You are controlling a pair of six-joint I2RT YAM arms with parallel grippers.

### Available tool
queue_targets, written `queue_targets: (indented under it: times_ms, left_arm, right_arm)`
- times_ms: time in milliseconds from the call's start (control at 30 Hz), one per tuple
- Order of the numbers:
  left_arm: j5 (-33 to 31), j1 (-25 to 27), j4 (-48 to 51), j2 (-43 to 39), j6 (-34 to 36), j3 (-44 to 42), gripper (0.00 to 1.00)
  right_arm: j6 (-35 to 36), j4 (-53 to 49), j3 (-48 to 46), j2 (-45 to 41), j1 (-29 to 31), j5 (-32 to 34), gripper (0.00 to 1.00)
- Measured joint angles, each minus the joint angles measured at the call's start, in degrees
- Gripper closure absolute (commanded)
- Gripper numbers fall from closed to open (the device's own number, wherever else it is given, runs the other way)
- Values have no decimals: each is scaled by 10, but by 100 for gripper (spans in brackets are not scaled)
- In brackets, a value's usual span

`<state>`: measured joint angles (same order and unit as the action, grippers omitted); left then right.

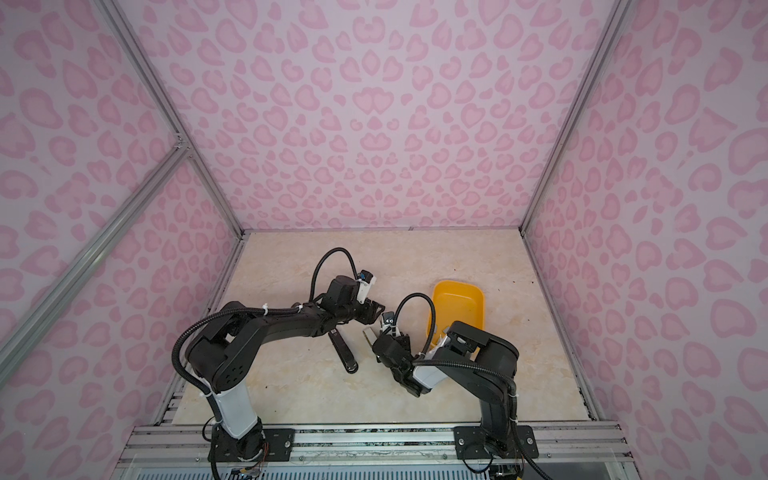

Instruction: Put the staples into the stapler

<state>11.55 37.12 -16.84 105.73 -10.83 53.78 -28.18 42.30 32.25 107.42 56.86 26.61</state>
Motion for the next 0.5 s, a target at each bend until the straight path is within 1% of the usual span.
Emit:
queue_targets:
  times_ms: [33,133,200,267,500]
  left_arm:
    - [0,3,0,0,4,-4,39]
    - [-2,8,-11,3,14,-15,41]
    - [-11,7,-23,4,19,-24,41]
    - [-15,8,-40,4,21,-34,41]
    - [-26,19,-64,4,32,-46,43]
  right_arm:
    - [-1,3,-2,0,-1,-2,84]
    - [-3,11,-6,-2,-7,-13,78]
    - [-6,12,-9,-6,-10,-23,71]
    - [-7,13,-11,-8,-12,-30,67]
    - [-7,-5,-17,-30,-13,-54,59]
